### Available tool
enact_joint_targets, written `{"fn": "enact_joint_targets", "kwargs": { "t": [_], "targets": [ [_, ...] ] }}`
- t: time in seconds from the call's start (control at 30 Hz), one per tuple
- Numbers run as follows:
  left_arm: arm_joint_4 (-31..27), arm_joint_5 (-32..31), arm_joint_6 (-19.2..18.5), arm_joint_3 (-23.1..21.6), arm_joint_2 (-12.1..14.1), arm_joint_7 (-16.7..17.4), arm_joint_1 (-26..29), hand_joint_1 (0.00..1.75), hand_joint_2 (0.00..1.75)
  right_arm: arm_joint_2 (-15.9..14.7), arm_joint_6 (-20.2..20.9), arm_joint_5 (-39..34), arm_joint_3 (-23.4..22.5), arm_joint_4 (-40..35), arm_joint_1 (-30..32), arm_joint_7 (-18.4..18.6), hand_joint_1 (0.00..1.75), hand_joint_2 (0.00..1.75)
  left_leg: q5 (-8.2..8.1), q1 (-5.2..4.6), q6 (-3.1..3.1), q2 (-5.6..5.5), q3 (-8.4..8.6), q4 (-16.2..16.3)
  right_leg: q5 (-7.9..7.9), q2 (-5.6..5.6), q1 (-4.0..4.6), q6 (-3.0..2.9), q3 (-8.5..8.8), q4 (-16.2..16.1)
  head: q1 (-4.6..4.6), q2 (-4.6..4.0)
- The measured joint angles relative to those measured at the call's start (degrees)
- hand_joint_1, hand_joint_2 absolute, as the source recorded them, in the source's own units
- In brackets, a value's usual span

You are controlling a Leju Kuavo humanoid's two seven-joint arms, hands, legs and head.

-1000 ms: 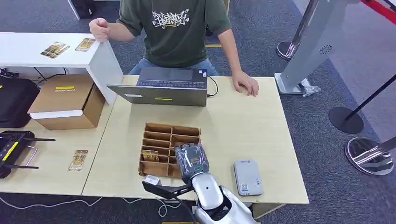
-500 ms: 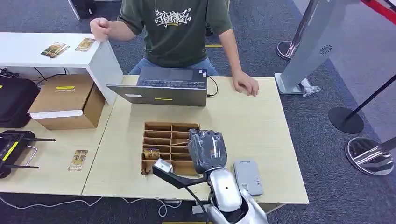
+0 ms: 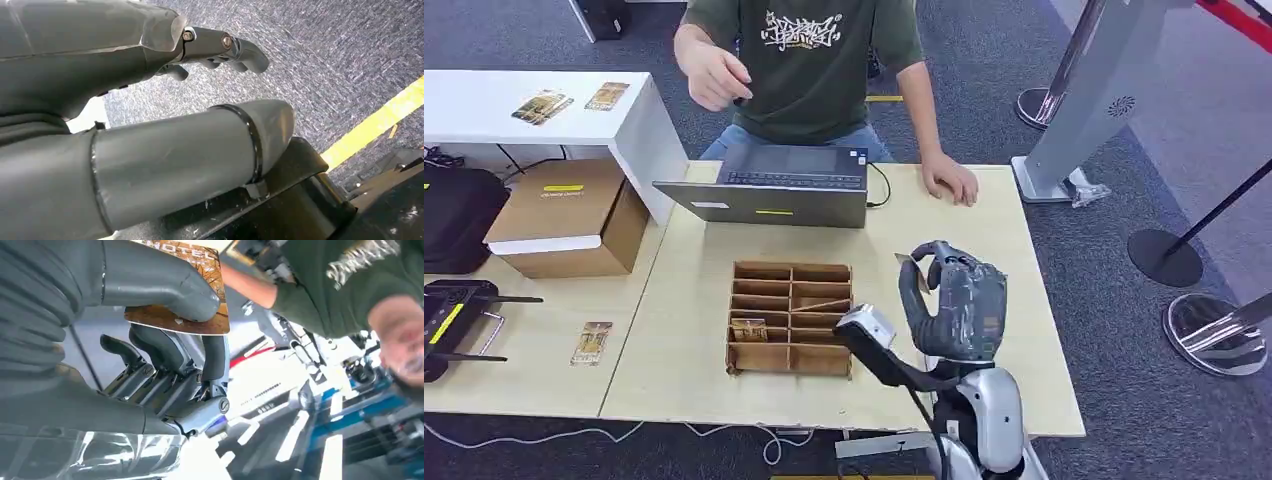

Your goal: Pass the card to the sensor for recognition and then transmit it.

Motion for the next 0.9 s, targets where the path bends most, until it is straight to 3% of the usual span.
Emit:
{"fn": "enact_joint_targets", "kwargs": {
  "t": [0.2, 0.47, 0.7, 0.9],
  "targets": [
    [0.00, -0.02, -0.20, 0.00, 0.00, 0.20, -0.02, 0.00, 0.00, 0.31, -3.61, -16.12, -7.39, -2.19, 2.27, -6.45, 1.75, 1.75, 0.00, -0.01, 0.00, 0.00, 0.00, 0.00, 0.00, 0.00, 0.00, 0.00, 0.00, 0.00, 0.00, 0.00],
    [0.00, -0.02, -0.26, -0.13, -0.02, 0.72, -0.11, 0.00, 0.00, 1.81, -4.59, -25.13, -14.06, -3.15, 2.61, -10.43, 1.75, 1.75, 0.00, 0.00, 0.00, 0.00, 0.01, 0.00, 0.00, 0.01, 0.00, 0.00, 0.00, 0.00, 0.00, 0.00],
    [0.00, -0.02, -0.15, -1.05, -0.13, 1.25, -0.18, 0.00, 0.00, 3.19, -7.37, -25.90, -16.90, -3.15, 1.56, -12.23, 1.75, 1.75, 0.00, 0.00, 0.00, 0.01, 0.00, 0.00, 0.01, 0.01, 0.00, 0.00, 0.00, 0.00, 0.00, 0.00],
    [0.00, -0.02, -0.42, -3.04, -0.17, 1.49, -0.43, 0.00, 0.00, 3.83, -9.47, -20.74, -17.89, -2.91, -2.08, -12.90, 1.75, 1.75, 0.01, 0.00, 0.00, 0.01, 0.01, 0.00, 0.02, 0.02, 0.00, 0.01, 0.01, 0.00, 0.00, 0.00]
  ]
}}
